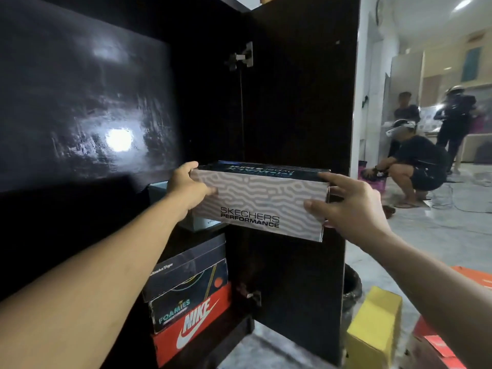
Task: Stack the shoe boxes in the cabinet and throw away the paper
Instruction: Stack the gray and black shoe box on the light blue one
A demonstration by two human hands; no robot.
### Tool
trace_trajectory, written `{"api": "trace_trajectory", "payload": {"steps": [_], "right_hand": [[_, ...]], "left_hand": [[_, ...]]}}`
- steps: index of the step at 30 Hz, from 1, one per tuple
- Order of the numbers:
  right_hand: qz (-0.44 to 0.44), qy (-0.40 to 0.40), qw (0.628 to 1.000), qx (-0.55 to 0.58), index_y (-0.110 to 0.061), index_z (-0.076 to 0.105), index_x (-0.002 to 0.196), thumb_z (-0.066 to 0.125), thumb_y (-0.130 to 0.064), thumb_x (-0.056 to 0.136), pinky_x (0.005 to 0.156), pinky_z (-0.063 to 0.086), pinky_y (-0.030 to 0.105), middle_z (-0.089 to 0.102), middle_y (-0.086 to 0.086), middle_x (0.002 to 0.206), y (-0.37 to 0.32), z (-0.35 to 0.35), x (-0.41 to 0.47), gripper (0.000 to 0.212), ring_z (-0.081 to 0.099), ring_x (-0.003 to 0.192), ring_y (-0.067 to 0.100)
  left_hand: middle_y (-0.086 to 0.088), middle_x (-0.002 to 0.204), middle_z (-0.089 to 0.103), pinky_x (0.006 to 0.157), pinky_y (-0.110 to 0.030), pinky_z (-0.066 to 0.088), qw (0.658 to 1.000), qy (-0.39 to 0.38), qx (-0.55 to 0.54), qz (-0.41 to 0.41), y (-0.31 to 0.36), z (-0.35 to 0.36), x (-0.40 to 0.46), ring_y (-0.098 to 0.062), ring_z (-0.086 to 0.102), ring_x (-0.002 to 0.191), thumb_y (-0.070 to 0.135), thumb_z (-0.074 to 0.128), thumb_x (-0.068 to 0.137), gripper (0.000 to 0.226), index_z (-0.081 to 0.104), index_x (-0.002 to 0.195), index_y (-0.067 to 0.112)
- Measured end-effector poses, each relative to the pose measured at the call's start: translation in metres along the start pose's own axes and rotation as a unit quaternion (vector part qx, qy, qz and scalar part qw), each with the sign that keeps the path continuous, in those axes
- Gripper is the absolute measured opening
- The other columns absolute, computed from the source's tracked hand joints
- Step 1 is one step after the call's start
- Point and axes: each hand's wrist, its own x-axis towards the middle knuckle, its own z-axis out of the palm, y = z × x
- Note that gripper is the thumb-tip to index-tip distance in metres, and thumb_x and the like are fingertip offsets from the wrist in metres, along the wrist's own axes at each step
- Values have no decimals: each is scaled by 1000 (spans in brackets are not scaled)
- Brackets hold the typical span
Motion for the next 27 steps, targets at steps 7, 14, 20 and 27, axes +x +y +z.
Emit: {"api": "trace_trajectory", "payload": {"steps": [7, 14, 20, 27], "right_hand": [[-23, 20, 999, -20, -29, 61, 129, 85, -40, 66, 97, 51, 44, 69, 3, 113, -20, 54, 38, 68, 61, 112, 19], [-48, -10, 997, -53, -21, 56, 134, 78, -35, 78, 97, 50, 38, 68, 5, 114, -24, 116, 62, 62, 61, 109, 22], [-47, -62, 997, 18, -18, 52, 133, 62, -30, 92, 87, 51, 37, 63, 4, 111, -26, 159, 90, 45, 60, 102, 22], [44, -98, 990, 87, -18, 63, 121, 63, -5, 86, 82, 58, 41, 66, -4, 94, -9, 180, 141, 37, 68, 94, 20]], "left_hand": [[-3, 134, 56, 97, -36, 50, 998, 65, 6, -9, -12, -11, 61, -24, 56, 116, 0, 79, 72, 78, 46, 140, 19], [-5, 131, 60, 92, -28, 50, 992, 118, 39, -22, -40, 8, 90, -22, 60, 113, 0, 71, 81, 62, 52, 137, 19], [-2, 114, 63, 74, -18, 45, 990, 133, 25, 29, -42, 26, 97, -16, 60, 99, 10, 65, 84, 48, 59, 131, 16], [3, 150, 36, 107, -43, 38, 992, 6, 76, 98, -34, 44, 88, -19, 38, 135, 81, 67, 52, 108, 38, 145, 33]]}}
